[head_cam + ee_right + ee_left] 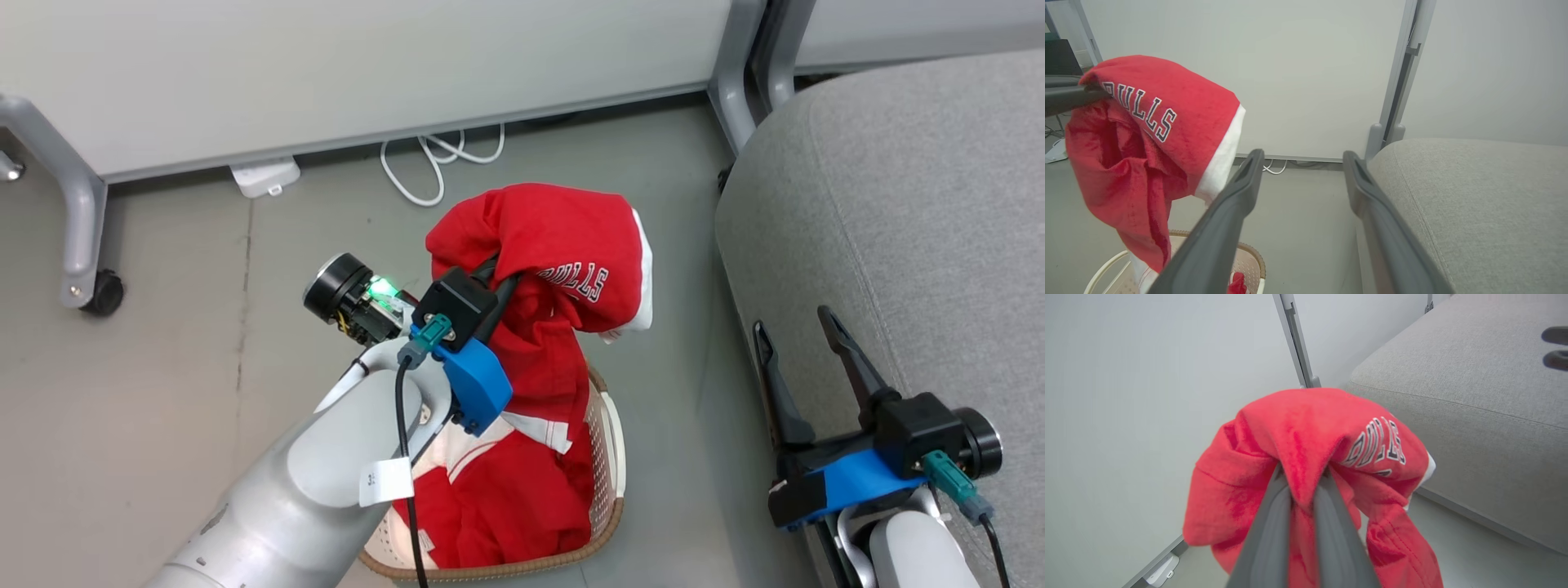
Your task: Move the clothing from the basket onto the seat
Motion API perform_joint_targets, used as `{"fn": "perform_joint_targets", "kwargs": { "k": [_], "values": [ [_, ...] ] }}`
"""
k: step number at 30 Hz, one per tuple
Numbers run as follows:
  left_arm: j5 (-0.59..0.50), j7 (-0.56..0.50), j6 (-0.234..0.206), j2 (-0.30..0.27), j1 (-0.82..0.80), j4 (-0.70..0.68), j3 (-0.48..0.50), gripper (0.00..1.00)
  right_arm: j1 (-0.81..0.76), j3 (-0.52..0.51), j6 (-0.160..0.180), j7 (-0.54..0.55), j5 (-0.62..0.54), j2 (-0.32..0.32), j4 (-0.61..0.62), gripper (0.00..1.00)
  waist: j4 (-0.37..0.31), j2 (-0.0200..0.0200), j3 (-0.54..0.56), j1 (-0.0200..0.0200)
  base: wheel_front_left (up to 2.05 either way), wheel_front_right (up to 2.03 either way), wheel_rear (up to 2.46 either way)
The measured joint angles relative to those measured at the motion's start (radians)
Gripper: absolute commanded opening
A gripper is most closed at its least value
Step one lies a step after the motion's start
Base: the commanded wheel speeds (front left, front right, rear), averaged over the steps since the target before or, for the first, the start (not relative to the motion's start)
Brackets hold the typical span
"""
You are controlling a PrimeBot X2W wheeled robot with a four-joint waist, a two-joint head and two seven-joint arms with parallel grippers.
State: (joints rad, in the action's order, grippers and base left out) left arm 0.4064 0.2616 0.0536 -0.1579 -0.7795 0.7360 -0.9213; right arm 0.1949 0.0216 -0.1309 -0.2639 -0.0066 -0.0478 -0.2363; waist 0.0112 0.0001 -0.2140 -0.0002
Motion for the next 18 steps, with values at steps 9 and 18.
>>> {"fn": "perform_joint_targets", "kwargs": {
  "k": [9,18],
  "values": [
    [-0.024,0.0,0.014,0.032,0.015,-0.056,0.044,0.0,-0.048,0.011,0.0,0.0,0.021,0.0,-0.024,1.0,0.009,0.0,0.094,0.0,0.0,0.0,0.0],
    [-0.031,0.0,0.028,0.059,0.014,-0.071,0.06,0.0,-0.09,0.033,0.0,0.0,0.038,0.0,-0.04,1.0,0.031,0.0,0.159,0.0,0.0,0.0,0.0]
  ]
}}
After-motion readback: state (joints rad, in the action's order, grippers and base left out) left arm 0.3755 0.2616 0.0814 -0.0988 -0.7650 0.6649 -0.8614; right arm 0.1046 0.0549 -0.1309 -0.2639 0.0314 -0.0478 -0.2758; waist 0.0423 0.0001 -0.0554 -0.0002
